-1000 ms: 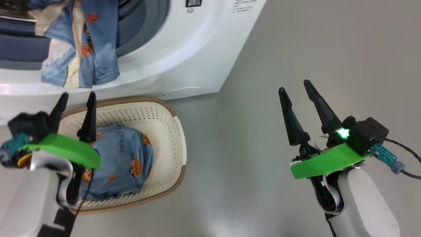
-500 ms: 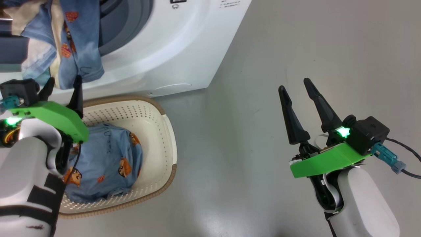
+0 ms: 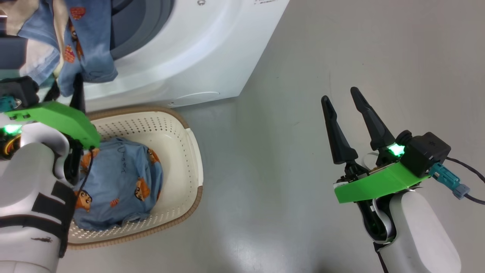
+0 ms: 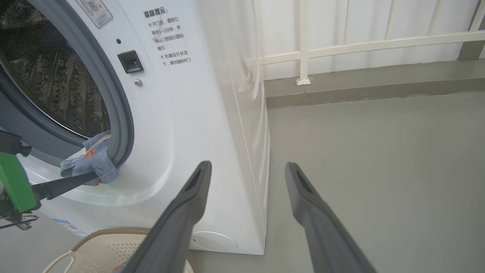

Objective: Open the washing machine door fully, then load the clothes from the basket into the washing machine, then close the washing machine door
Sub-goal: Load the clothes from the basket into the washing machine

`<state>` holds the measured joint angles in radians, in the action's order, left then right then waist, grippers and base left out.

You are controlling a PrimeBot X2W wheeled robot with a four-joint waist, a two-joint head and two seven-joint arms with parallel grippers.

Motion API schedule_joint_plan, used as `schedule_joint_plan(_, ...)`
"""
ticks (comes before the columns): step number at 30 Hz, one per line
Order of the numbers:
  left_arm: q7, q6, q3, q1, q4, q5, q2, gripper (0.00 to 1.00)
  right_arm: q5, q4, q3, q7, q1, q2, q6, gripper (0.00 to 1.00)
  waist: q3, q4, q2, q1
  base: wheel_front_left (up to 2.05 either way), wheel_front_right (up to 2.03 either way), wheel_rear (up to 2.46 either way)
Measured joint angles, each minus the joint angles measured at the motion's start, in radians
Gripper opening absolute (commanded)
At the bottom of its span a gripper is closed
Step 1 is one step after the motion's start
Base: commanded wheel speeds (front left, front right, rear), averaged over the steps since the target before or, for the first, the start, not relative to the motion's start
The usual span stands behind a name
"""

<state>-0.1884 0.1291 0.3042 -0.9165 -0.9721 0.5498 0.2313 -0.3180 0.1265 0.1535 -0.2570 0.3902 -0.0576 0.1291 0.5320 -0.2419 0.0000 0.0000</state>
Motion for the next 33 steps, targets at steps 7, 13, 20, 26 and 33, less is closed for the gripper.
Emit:
schedule_joint_plan(7,-0.024,0.0,0.077,-0.005,0.022,0.049,0.004,0.0,-0.001,0.0,0.0,0.0,0.0,0.0,0.0,1.0,-0.003,0.009,0.0,0.0,0.0,0.0,0.0)
schedule_joint_plan(13,-0.052,0.0,0.137,0.023,0.134,0.085,0.046,0.0,-0.001,0.0,-0.003,0.0,0.0,0.0,0.0,1.0,-0.01,0.019,0.0,0.0,0.0,0.0,0.0)
schedule_joint_plan(20,-0.064,-0.002,0.114,0.028,0.304,0.086,0.093,0.0,-0.001,-0.001,-0.007,0.0,0.0,0.0,0.0,1.0,-0.005,0.034,0.0,0.0,0.0,0.0,0.0)
schedule_joint_plan(26,0.033,-0.013,0.11,-0.071,0.292,0.084,0.133,0.0,-0.01,-0.009,0.015,0.0,0.004,0.001,0.0,1.0,0.023,0.018,0.0,-0.0001,0.0,0.0,0.0)
schedule_joint_plan(33,0.111,-0.021,0.113,-0.262,0.172,0.055,0.169,0.0,-0.054,-0.023,0.025,0.0,0.007,0.001,0.0,1.0,0.069,-0.034,0.0,0.0,0.0,0.0,0.0)
